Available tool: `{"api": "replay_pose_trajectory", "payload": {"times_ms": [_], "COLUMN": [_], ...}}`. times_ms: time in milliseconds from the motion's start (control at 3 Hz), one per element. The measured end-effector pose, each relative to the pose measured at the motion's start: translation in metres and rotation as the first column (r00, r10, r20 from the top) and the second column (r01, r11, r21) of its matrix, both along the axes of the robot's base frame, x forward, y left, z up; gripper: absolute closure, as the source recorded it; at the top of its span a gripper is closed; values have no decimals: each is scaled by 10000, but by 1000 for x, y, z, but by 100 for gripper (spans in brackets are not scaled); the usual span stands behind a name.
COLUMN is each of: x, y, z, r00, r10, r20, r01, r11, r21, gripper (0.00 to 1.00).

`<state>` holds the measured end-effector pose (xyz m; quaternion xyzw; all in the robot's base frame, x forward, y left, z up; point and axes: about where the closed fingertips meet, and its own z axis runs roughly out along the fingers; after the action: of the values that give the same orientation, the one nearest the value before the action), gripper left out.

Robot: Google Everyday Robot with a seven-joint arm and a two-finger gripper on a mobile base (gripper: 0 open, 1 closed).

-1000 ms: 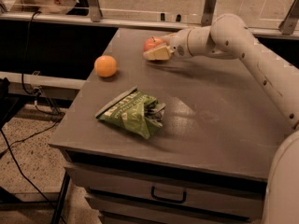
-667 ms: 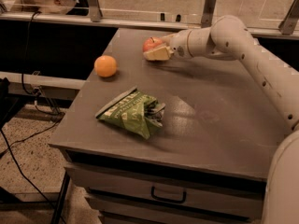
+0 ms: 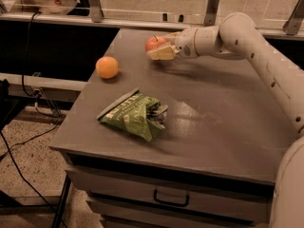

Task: Move apple near orange

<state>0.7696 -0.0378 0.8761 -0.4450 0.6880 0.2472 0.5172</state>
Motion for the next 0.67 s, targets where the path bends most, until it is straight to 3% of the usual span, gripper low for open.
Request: {"api": "replay_pose_trajectory", "payload": {"times_ms": [333, 667], "x": [-11, -37], "y": [1, 10], "z": [7, 10], "r00": [9995, 9958], "r10": [300, 877], "r20": [-34, -262], "r01": [-299, -871], "r11": [9995, 9960], "r21": [115, 218], "gripper": [100, 100]}}
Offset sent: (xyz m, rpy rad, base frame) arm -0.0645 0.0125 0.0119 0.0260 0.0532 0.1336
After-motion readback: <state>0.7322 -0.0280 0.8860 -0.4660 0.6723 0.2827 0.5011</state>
